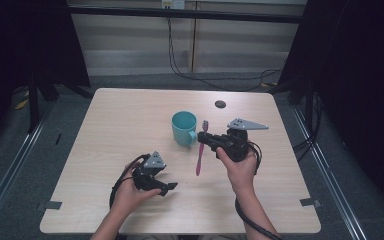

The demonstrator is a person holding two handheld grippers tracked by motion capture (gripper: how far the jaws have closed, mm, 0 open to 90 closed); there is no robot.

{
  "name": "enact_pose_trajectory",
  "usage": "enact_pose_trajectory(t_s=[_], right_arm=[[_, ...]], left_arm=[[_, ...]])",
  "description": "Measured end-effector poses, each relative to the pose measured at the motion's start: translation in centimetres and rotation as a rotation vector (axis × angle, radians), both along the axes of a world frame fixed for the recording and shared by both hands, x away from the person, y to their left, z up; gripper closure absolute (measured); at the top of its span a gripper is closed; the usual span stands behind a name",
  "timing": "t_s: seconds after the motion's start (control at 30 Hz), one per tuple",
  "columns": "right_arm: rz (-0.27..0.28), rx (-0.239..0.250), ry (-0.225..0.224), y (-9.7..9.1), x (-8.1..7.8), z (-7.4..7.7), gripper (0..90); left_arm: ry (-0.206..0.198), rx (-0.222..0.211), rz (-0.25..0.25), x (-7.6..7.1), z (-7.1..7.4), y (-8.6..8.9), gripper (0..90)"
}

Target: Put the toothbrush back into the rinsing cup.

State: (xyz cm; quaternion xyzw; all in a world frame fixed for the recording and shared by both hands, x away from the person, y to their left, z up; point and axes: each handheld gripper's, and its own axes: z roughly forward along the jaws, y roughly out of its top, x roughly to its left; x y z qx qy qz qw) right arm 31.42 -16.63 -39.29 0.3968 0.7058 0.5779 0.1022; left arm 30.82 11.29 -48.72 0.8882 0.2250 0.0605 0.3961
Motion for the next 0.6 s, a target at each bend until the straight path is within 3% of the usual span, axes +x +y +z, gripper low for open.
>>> enact_pose_trajectory(t_s=[0.3, 0.5, 0.6], right_arm=[[0.003, -0.014, -0.015, 0.0, 0.6, 0.7, 84.1], [-0.004, -0.014, -0.024, -0.4, 1.0, 1.3, 84.1], [-0.007, -0.018, -0.029, -0.4, 1.2, 1.6, 84.1]], left_arm=[[0.01, 0.024, 0.012, -0.1, -1.3, 1.3, 18.9], [0.02, -0.007, 0.019, -0.1, -1.6, 1.8, 18.0], [0.023, 0.002, 0.022, -0.1, -1.7, 2.0, 17.2]])
